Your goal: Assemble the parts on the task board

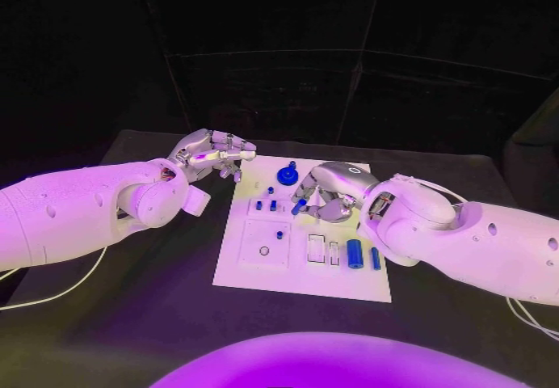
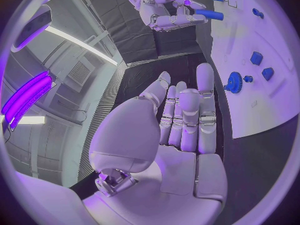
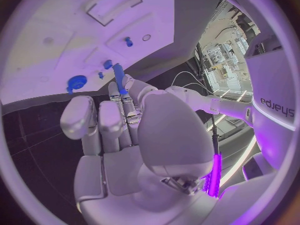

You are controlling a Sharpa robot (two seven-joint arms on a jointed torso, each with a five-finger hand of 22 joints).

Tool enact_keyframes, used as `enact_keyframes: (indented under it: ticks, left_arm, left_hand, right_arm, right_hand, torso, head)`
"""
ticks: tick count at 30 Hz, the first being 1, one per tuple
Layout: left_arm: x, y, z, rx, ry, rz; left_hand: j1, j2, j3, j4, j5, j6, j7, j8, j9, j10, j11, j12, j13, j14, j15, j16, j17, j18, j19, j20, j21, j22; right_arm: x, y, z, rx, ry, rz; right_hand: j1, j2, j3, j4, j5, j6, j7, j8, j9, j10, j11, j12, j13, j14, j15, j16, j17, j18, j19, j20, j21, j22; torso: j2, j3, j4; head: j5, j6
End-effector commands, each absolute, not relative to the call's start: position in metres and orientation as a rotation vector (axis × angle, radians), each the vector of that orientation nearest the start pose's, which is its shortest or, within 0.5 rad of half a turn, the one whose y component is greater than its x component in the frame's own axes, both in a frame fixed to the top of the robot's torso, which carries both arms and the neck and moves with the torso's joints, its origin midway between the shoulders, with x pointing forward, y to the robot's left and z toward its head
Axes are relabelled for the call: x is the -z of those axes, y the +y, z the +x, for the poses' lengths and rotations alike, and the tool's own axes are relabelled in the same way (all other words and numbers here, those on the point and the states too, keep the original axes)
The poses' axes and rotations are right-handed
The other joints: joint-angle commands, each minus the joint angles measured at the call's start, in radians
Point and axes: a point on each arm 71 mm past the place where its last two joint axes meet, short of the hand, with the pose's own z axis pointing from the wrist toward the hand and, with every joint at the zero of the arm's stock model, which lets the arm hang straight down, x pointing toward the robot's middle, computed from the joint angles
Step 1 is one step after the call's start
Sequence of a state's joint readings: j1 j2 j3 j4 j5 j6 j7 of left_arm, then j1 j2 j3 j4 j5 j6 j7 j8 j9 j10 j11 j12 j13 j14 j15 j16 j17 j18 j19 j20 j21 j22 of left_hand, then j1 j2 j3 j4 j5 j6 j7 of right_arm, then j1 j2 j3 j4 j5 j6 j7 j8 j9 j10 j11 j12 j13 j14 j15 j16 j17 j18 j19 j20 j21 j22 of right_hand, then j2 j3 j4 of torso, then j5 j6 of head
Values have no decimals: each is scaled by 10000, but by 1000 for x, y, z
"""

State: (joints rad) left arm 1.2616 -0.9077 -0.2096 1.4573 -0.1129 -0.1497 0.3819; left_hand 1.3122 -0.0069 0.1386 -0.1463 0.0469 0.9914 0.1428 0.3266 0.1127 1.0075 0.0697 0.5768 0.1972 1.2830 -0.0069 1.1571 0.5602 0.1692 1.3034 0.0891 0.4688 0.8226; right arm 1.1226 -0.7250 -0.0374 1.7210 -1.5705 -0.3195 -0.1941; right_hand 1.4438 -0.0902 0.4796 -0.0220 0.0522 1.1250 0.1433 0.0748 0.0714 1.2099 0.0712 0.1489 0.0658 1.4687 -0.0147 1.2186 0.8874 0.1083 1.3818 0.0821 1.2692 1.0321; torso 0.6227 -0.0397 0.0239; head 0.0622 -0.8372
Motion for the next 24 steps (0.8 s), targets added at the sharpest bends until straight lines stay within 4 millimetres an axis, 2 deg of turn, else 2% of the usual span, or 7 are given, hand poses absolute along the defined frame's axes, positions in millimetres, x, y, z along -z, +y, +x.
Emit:
enact_keyframes:
  ticks: [1, 5, 7, 11, 14, 17, 24]
  left_arm:
    - [210, 254, 485, 14770, 16107, -9721]
    - [210, 254, 485, 14776, 16099, -9705]
    - [210, 254, 486, 14775, 16096, -9701]
    - [211, 253, 486, 14779, 16102, -9695]
    - [211, 253, 486, 14781, 16121, -9699]
    - [211, 253, 486, 14773, 16128, -9703]
    - [211, 252, 487, 14782, 16130, -9695]
  left_hand:
    - [4, 123, 45, -32, 18, -91, 13, 52, -7, -37, -3, 70, -16, -77, -28, -40, -9, 111, -59, 5, -68, -13]
    - [3, 121, 44, -33, 18, -95, 14, 53, -8, -39, -1, 70, -17, -80, -27, -42, -15, 111, -60, 5, -69, -14]
    - [3, 121, 44, -33, 18, -95, 14, 53, -8, -39, -1, 70, -17, -80, -27, -42, -15, 111, -60, 5, -69, -14]
    - [3, 121, 44, -33, 18, -95, 14, 53, -8, -39, -1, 70, -17, -80, -27, -42, -15, 111, -60, 5, -69, -14]
    - [3, 121, 44, -33, 18, -95, 14, 53, -8, -39, -1, 70, -17, -80, -27, -42, -15, 111, -60, 5, -69, -14]
    - [3, 121, 44, -33, 18, -95, 14, 53, -8, -39, -1, 70, -17, -80, -27, -42, -15, 111, -60, 5, -69, -14]
    - [0, 120, 41, -36, 17, -103, 18, 56, -9, -45, 2, 70, -19, -85, -25, -42, -16, 111, -64, 7, -70, -15]
  right_arm:
    - [193, -74, 413, -9154, 16156, -3952]
    - [200, -55, 408, -9446, 16247, -4428]
    - [207, -46, 405, -9529, 16415, -4707]
    - [219, -34, 400, -9461, 16907, -5167]
    - [226, -29, 397, -9274, 17233, -5482]
    - [231, -26, 396, -9108, 17427, -5682]
    - [238, -21, 396, -8886, 17684, -5940]
  right_hand:
    - [9, 43, 48, 2, 28, -49, 27, -27, -17, 70, -13, -42, 13, 25, -40, 42, 20, -85, 57, 15, 79, 28]
    - [5, 50, 58, -2, 33, -57, 30, -34, -19, 60, -10, -52, 11, 25, -36, 46, 21, -85, 55, 17, 81, 29]
    - [-42, 28, 50, 5, 68, -83, 43, -52, -24, 33, 4, -75, 7, 23, -25, 49, 19, -85, 47, 24, 81, 24]
    - [-102, 0, 36, 11, 112, -108, 53, -68, -28, 10, 17, -101, 6, 18, -13, 51, 9, -83, 35, 34, 81, 16]
    - [-164, -23, 20, 24, 121, -143, 63, -85, -33, -26, 29, -132, 1, 9, -1, 41, -18, -81, 21, 46, 77, 5]
    - [-177, -34, 15, 23, 123, -151, 63, -87, -34, -33, 32, -139, 1, 6, 1, 36, -30, -80, 17, 50, 76, 3]
    - [-172, -31, 40, -8, 209, -160, 60, -86, -32, -34, 29, -154, 4, 2, 4, 47, -18, -80, 10, 58, 84, 12]
  torso:
    - [5, 1, 6]
    - [12, -7, -9]
    - [19, -1, -10]
    - [4, -11, -12]
    - [-6, -22, -12]
    - [-1, 3, -21]
    - [2, -5, -13]
  head:
    - [117, -24]
    - [316, -66]
    - [488, -124]
    - [620, -163]
    - [727, -142]
    - [762, -162]
    - [783, -125]
